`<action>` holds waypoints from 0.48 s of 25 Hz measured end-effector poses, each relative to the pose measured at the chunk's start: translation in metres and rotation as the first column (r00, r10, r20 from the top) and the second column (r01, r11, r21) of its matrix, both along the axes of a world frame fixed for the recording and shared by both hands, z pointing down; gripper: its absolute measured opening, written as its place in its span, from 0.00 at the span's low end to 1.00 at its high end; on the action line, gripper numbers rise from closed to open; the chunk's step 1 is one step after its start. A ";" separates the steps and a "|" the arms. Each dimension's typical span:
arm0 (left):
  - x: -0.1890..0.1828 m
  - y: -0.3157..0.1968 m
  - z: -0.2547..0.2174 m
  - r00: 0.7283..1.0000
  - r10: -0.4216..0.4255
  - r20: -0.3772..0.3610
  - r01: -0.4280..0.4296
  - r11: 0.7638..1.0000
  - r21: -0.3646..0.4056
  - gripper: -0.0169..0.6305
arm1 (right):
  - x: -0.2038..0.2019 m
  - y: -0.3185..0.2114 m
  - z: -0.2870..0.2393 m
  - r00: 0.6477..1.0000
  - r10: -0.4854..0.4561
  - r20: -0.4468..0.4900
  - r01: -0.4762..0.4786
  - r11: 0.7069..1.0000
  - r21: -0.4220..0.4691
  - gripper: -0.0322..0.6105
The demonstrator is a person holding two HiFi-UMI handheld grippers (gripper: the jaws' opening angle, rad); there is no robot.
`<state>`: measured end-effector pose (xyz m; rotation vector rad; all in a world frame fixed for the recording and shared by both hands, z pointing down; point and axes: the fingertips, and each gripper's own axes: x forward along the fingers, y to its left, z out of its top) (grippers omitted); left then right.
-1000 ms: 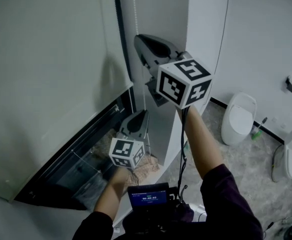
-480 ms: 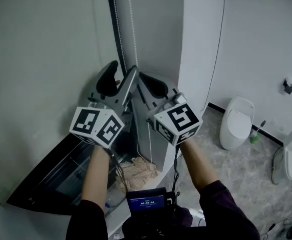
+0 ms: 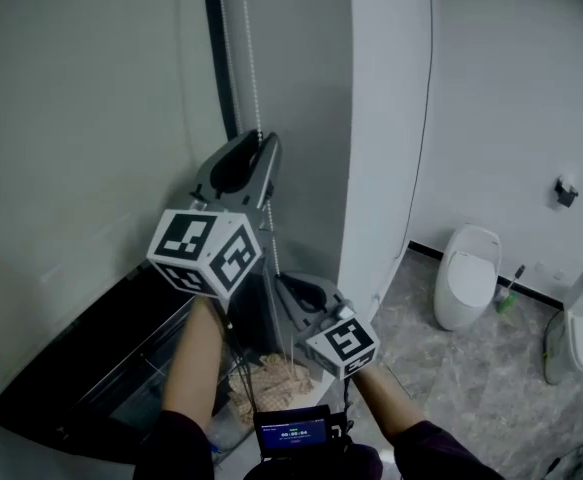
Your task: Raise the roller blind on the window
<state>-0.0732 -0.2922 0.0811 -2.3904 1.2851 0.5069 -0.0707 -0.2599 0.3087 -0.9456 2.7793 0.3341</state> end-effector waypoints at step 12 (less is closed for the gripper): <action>-0.022 0.010 0.048 0.998 0.029 -0.052 -0.030 0.999 -0.014 0.05 | 0.023 0.001 -0.053 0.920 -0.254 0.298 0.310 0.937 -0.160 0.19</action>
